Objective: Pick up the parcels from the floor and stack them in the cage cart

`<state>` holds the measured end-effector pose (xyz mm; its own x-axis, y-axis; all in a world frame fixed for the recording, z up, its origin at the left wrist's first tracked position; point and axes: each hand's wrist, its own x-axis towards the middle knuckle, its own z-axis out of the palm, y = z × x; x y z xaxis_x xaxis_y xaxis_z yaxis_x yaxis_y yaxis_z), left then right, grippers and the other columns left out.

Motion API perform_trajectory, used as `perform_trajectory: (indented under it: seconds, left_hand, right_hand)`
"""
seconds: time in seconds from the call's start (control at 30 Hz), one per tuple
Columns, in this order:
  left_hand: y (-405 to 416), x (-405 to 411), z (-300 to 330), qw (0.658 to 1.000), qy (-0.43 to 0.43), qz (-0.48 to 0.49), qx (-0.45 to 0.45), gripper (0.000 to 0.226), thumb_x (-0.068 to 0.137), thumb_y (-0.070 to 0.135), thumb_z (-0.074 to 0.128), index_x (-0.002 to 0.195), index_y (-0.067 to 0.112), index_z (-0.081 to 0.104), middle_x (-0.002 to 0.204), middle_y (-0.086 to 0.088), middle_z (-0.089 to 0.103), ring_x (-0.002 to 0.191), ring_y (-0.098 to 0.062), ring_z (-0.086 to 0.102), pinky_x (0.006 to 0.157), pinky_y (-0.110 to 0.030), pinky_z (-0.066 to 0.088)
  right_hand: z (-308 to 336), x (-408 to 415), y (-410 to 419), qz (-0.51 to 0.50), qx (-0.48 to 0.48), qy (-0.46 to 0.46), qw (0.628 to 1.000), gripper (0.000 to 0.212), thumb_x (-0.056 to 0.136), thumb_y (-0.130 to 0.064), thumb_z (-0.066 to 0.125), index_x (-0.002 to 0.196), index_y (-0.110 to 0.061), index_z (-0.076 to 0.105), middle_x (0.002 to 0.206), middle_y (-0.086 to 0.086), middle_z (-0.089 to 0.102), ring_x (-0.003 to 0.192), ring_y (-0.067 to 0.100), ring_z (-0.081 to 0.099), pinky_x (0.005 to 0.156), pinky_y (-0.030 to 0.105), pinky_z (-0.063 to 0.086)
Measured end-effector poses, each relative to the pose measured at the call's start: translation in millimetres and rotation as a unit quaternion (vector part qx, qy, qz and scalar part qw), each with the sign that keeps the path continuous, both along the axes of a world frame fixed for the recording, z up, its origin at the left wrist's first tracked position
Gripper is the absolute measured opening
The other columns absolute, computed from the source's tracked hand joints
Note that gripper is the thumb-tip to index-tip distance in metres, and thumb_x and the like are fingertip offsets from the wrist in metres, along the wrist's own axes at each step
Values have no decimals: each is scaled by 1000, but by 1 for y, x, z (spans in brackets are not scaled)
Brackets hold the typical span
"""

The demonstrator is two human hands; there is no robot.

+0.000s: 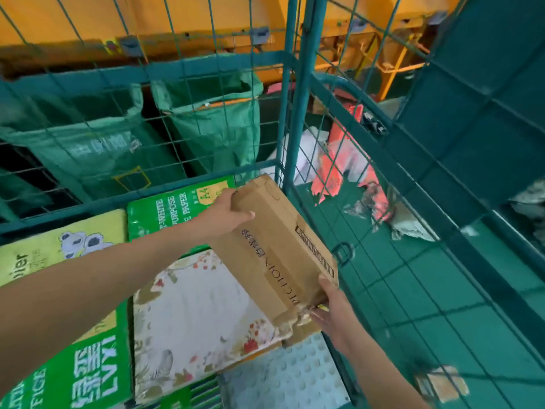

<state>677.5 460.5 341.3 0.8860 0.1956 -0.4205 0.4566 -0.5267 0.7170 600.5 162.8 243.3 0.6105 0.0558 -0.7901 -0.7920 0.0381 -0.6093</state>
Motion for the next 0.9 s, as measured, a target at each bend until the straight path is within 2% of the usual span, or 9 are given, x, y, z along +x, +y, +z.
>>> perform_trajectory:
  seconds: [0.1,0.3,0.43,0.5,0.6,0.67,0.73,0.8,0.9]
  left_hand:
    - [5,55,-14,999,-19,-1,36,81,90,53,71,154,27,29,143,1,51,115,-22,57,92,-35,48]
    - [16,143,-21,994,-79,-5,77,78,93,51,66,159,32,27,159,1,38,139,-20,45,106,-30,40]
    - [22,161,-63,992,-73,-48,92,74,83,29,69,151,20,42,129,6,57,133,-28,54,103,-30,42]
    - [23,141,-92,994,-3,-82,79,75,93,21,68,158,17,30,150,11,35,150,-19,30,116,-30,30]
    - [32,112,-144,989,99,-80,80,86,96,45,65,164,30,16,169,1,11,157,-24,15,124,-36,22]
    - [31,102,-163,985,134,-85,63,81,101,36,61,165,29,12,171,-5,5,146,-26,36,113,-35,40]
    - [24,97,-177,986,153,-60,11,80,102,25,59,165,30,10,170,-8,14,97,-17,65,73,-27,55]
    - [15,94,-194,988,151,-22,-22,81,102,20,59,165,33,9,144,2,50,52,-9,51,49,-23,43]
    - [6,98,-208,989,142,19,-33,83,102,22,58,164,37,5,96,19,47,47,-11,43,43,-22,38]
  right_hand:
    - [-23,40,11,-6,30,0,1000,96,51,-76,84,124,-20,56,138,9,63,118,29,64,110,49,45]
    - [-43,111,42,-33,45,-10,998,62,98,-43,68,151,-24,42,138,2,60,110,22,67,95,40,54]
    - [-62,151,66,-10,26,-10,1000,63,106,-29,57,161,-16,27,156,16,47,121,36,63,111,49,46]
    - [-70,167,79,19,-18,12,1000,67,107,-32,56,162,-9,26,154,30,43,137,45,50,117,55,40]
    - [-80,182,90,39,-61,-10,997,80,102,-39,63,165,-25,15,124,20,64,108,35,69,101,48,55]
    - [-85,191,92,28,-47,-15,998,78,102,-40,63,164,-28,17,112,6,63,90,23,66,90,42,55]
    - [-90,201,94,26,-39,7,999,68,104,-40,60,160,-26,23,102,5,63,88,21,63,92,41,52]
    - [-92,212,99,35,-35,-1,999,68,105,-39,58,160,-27,21,114,13,65,90,23,64,99,44,52]
    - [-104,227,106,53,-72,-41,995,90,94,-55,63,162,-39,6,148,10,54,117,30,65,109,53,48]
